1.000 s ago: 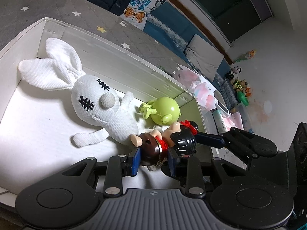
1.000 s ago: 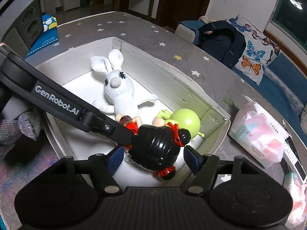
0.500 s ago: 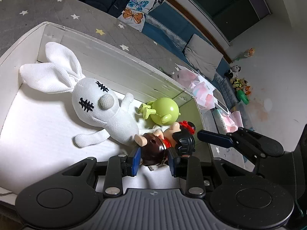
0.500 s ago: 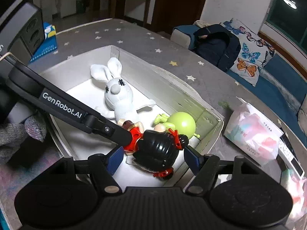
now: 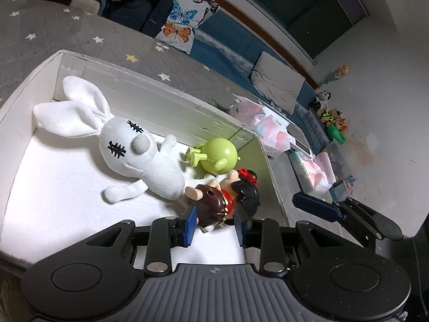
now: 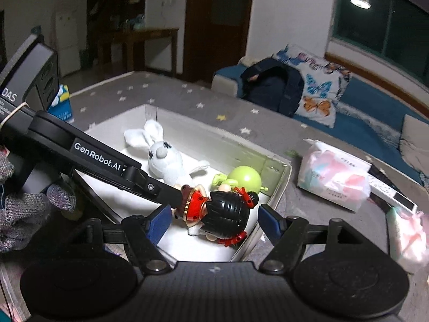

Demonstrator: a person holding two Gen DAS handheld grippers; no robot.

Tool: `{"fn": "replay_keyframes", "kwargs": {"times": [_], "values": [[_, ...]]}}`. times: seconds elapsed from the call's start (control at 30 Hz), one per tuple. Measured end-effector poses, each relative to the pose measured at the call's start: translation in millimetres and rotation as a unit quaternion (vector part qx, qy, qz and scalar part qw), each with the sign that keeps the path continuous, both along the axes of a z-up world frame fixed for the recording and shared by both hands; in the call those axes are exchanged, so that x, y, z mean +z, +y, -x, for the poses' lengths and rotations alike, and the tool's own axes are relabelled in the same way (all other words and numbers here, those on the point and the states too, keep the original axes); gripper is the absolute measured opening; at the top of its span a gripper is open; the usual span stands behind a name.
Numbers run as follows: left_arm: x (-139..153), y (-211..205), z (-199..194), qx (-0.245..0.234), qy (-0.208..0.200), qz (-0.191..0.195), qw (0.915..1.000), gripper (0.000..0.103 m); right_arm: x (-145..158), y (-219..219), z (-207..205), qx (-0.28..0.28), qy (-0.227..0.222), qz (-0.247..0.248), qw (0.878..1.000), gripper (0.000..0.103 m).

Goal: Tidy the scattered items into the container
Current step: 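Open both grippers to release the doll and pull them back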

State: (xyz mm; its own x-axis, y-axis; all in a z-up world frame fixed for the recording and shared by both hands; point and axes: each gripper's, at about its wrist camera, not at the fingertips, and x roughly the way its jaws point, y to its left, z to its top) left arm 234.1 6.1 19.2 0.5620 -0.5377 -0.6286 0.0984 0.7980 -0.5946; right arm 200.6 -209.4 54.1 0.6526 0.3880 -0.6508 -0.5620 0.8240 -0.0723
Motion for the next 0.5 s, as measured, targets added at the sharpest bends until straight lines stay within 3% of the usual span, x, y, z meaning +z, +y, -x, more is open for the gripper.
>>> {"fn": "replay_keyframes", "kwargs": {"times": [0.27, 0.5], "values": [[14, 2, 26, -0.002, -0.026, -0.006, 0.9997, 0.032, 1, -9, 40, -0.033, -0.031, -0.045, 0.998, 0.079], [25, 5, 58, 0.004, -0.055, -0.021, 0.9982, 0.032, -11, -15, 72, -0.052, -0.028, -0.068, 0.996, 0.082]]}}
